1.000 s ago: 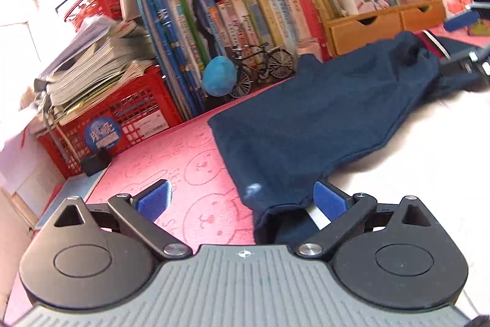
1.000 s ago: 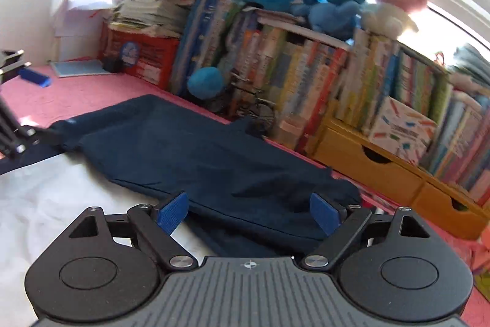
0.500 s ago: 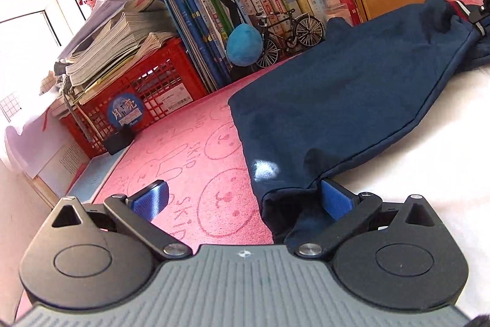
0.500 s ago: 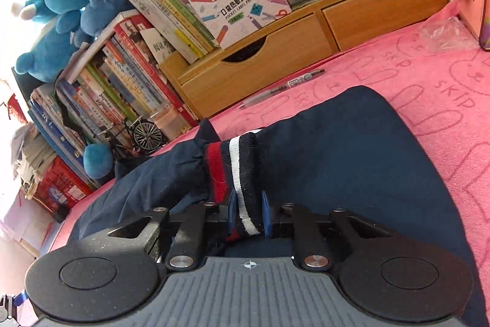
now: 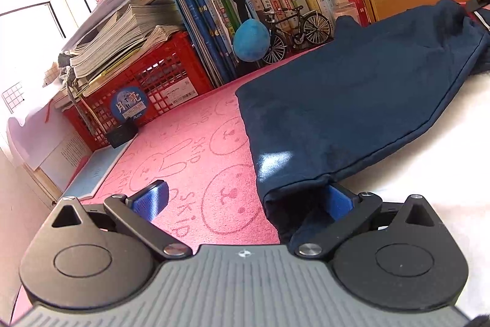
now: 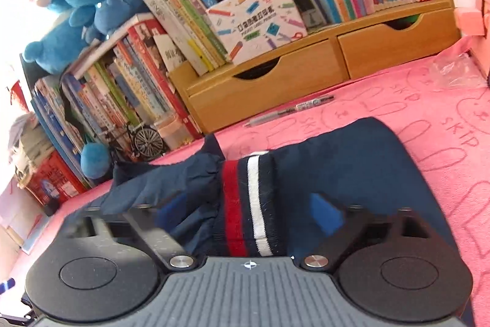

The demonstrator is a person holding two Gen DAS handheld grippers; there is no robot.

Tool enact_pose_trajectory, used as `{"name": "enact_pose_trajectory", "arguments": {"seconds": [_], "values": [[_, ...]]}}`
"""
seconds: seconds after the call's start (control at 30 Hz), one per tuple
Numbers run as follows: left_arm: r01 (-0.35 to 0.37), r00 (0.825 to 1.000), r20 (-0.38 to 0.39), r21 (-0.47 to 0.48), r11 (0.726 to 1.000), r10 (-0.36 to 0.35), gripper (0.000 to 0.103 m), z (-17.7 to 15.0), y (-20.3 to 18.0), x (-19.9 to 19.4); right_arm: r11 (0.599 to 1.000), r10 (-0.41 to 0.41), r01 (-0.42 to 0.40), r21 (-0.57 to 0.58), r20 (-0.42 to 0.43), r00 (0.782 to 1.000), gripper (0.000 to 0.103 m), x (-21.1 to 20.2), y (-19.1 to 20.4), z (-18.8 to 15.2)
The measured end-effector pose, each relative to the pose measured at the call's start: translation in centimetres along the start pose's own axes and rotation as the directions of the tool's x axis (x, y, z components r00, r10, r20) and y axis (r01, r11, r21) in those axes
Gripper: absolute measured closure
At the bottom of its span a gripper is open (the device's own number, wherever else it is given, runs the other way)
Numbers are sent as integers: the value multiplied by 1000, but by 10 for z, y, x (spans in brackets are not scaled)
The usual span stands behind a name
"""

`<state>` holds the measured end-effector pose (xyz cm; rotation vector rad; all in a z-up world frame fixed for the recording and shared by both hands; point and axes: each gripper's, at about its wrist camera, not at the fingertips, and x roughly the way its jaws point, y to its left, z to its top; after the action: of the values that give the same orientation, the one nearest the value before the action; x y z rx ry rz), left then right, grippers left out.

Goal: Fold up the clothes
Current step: 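Grasp the striped cuff with the right gripper and tuck it onto the folded jacket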

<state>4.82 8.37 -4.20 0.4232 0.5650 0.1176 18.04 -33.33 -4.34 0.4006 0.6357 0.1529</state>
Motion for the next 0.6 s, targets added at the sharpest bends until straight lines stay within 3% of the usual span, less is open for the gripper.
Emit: {"name": "enact_pose_trajectory", "arguments": {"seconds": [0.03,0.27,0.5,0.6], "values": [[0,1000,0,0,1000,0,0,0,0,0,1000,-30,29,-9,-27,999,88,8,5,-3],[13,1000,-7,-17,1000,-14,0,0,4,2,976,-136,138,-167,24,990,89,-21,9,0],[17,1000,-21,-54,998,-18,0,-1,10,6,976,-156,157,-154,18,988,84,-11,-16,-7],[-9,1000,-27,-91,996,7,0,-3,16,7,949,-197,197,-248,27,980,82,-10,-4,-9]]}}
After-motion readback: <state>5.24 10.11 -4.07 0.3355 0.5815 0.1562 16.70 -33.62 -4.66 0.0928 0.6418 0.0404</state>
